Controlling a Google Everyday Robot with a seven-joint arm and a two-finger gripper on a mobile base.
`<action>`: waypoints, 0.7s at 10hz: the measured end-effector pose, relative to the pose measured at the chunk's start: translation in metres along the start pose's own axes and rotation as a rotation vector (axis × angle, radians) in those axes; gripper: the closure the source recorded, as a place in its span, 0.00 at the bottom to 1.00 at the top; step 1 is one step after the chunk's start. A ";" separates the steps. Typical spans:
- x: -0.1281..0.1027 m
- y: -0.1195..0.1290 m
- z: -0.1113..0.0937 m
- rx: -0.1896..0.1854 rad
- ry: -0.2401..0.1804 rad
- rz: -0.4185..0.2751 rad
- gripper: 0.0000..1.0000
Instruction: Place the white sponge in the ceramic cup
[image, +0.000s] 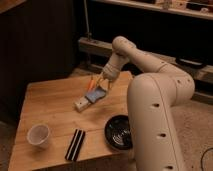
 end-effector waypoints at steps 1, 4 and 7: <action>-0.005 0.000 0.002 0.040 -0.004 0.029 1.00; -0.057 -0.007 0.009 0.188 -0.027 0.031 1.00; -0.102 -0.033 0.013 0.256 -0.111 -0.015 1.00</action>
